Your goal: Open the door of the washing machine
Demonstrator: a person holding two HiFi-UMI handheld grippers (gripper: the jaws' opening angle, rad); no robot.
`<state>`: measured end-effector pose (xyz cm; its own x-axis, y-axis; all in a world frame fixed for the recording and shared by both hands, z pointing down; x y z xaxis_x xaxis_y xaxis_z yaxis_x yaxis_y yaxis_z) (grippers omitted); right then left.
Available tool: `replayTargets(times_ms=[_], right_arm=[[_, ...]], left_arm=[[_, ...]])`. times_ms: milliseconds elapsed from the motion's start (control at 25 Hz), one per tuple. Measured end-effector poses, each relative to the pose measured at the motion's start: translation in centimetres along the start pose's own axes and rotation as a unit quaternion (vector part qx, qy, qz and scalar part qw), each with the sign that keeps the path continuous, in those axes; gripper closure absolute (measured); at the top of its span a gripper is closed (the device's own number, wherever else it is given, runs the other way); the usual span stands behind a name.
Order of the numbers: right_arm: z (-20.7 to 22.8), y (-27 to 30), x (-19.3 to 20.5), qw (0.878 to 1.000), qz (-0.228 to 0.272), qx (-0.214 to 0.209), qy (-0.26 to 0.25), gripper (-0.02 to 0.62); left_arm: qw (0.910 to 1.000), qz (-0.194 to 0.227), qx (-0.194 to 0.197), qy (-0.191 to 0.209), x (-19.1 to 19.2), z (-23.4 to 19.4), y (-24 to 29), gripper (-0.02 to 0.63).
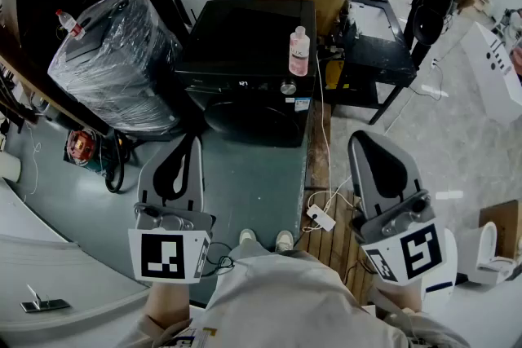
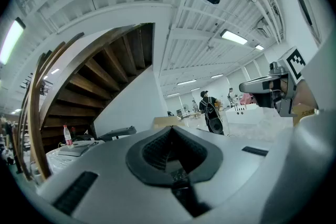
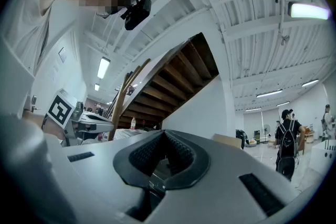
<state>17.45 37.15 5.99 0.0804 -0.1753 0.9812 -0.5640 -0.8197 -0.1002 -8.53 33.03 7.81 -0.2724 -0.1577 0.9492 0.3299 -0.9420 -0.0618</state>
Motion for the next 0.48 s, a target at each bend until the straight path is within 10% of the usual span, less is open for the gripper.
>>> replayTargets(times_ms=[480], right_arm=[[-0.44, -0.43, 0.3, 1.0, 0.001, -0.008, 0.029, 0.568]], left_arm=[[0.9998, -0.009, 0.001, -0.019, -0.52, 0.04, -0.82, 0.586]])
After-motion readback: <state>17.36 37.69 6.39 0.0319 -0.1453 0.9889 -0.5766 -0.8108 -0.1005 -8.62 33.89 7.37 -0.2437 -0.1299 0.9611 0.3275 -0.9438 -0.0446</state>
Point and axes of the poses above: the fingertips, and each gripper's own axes: y forward along the fingers, z to its right, x out of its underside, the point moved 6 cm from there along -y, backward along the fingers, and after that the axes turned 8 degrees about -x, right-handed, at the moved point
